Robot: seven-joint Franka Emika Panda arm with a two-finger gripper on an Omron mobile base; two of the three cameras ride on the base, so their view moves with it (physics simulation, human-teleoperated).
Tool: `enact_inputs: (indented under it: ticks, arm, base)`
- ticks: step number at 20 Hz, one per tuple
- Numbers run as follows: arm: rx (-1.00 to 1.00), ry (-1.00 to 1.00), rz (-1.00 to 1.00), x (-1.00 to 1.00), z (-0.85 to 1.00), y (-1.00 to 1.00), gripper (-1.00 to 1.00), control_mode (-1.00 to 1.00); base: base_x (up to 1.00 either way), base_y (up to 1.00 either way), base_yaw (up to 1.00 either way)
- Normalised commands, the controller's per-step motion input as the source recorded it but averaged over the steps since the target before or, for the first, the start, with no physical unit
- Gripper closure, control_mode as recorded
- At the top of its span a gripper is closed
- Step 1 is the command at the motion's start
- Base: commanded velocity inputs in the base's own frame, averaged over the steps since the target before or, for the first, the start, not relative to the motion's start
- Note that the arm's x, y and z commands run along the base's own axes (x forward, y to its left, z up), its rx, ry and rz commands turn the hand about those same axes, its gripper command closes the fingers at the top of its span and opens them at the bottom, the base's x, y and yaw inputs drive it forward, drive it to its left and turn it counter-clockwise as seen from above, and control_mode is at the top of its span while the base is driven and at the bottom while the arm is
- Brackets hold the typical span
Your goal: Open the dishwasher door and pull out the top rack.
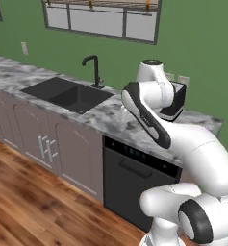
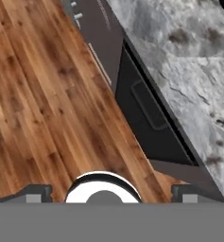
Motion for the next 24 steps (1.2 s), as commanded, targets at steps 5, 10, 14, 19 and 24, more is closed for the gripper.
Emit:
enact_inputs:
  ticks: [5, 10, 14, 19, 24]
  arm:
    - [-0.33, 0.0, -0.05, 0.12, -0.39, 0.94, -1.0, -1.0]
    - [-0.49, -0.06, -0.11, 0.12, -0.48, 0.59, -1.0, -1.0]
    - [-0.43, -0.11, -0.12, 0.04, -0.35, 0.24, -1.0, -1.0]
    - [-0.35, -0.08, -0.11, 0.02, -0.38, 0.07, -1.0, -1.0]
    - [-0.3, -0.05, -0.09, 0.0, -0.52, 0.0, -1.0, -1.0]
  base:
    - [0.0, 0.0, 0.0]
    - [0.0, 0.0, 0.0]
    - [0.0, 0.0, 0.0]
    - [0.0, 0.0, 0.0]
    - [0.0, 0.0, 0.0]
